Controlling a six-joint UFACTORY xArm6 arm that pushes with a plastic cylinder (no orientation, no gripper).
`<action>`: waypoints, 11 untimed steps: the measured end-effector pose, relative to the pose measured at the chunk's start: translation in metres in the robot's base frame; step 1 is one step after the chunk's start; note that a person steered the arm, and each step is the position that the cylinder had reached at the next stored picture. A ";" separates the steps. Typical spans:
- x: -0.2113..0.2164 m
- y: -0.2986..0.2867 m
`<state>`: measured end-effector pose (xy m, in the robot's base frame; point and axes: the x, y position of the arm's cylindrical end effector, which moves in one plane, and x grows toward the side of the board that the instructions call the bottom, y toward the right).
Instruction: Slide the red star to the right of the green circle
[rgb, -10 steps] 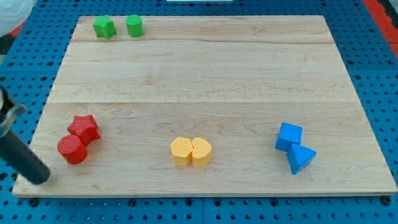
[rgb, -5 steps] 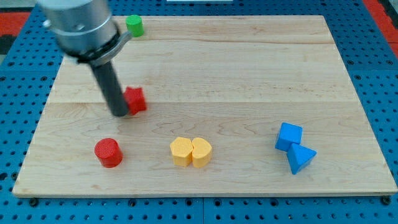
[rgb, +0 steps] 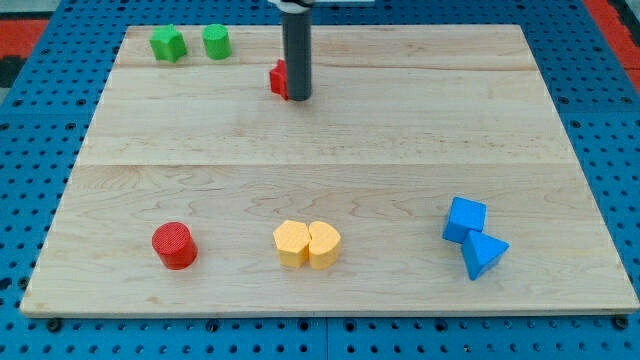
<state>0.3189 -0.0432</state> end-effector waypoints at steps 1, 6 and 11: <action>-0.019 -0.031; -0.054 -0.032; -0.057 0.065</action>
<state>0.2620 0.0221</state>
